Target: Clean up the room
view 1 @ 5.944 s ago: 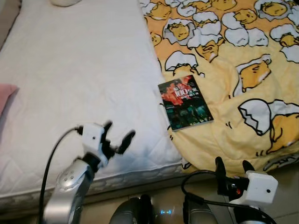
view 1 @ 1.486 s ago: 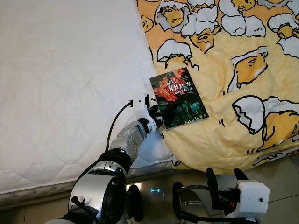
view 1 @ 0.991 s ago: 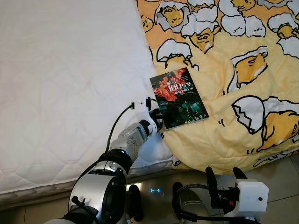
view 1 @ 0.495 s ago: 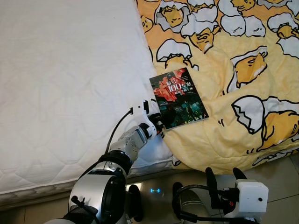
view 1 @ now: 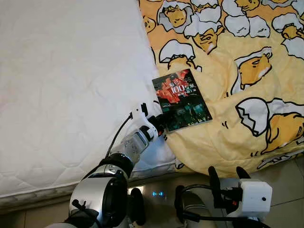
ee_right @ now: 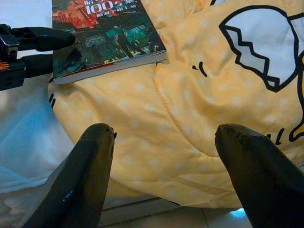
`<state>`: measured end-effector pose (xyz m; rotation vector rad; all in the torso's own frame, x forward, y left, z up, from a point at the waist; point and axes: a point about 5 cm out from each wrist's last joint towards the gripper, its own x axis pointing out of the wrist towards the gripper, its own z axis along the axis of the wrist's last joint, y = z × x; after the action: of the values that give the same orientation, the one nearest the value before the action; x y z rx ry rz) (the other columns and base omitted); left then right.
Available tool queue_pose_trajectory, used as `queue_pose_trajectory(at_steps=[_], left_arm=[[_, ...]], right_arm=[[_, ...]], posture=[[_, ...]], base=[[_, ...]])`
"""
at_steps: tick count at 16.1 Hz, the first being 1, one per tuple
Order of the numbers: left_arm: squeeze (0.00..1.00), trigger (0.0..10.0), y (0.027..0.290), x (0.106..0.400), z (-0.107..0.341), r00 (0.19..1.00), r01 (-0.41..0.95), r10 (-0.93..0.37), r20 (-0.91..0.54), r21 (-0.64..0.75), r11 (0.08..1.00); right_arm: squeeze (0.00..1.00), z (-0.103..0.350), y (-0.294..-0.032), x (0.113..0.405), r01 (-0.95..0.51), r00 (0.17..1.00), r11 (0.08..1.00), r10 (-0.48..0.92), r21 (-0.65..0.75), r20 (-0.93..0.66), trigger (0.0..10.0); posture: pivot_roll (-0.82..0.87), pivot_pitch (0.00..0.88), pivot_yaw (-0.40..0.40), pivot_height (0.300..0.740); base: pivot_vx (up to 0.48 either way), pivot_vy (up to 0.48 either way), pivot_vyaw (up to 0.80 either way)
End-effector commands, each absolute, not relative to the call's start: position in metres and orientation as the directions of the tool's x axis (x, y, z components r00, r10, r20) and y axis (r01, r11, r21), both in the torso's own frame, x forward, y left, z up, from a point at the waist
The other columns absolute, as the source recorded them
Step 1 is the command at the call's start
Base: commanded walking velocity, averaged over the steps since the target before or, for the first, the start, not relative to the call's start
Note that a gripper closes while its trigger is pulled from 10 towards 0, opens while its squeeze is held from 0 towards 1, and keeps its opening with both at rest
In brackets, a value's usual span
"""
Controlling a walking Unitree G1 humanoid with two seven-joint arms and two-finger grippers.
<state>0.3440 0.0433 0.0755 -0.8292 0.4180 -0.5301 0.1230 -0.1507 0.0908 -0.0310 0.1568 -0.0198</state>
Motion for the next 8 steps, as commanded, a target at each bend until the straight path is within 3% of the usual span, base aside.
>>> queue_pose_trajectory(at_steps=[1,8], left_arm=[[0.0,0.0,-0.0358,0.3173,0.0856,0.669,0.331,-0.74,-0.074,-0.861,0.386],[0.0,0.0,-0.0386,0.315,0.0851,0.677,0.268,-0.735,-0.049,-0.913,0.308]], right_arm=[[0.15,0.0852,-0.1511,0.1189,0.023,0.982,0.999,-0.028,-0.025,-0.188,10.0],[0.15,0.0842,-0.152,0.1196,0.026,0.982,0.999,-0.031,-0.028,-0.188,10.0]], posture=[[-0.3,0.273,0.074,0.74],[-0.31,0.255,0.079,0.74]], base=[[0.0,0.0,0.0],[0.0,0.0,0.0]])
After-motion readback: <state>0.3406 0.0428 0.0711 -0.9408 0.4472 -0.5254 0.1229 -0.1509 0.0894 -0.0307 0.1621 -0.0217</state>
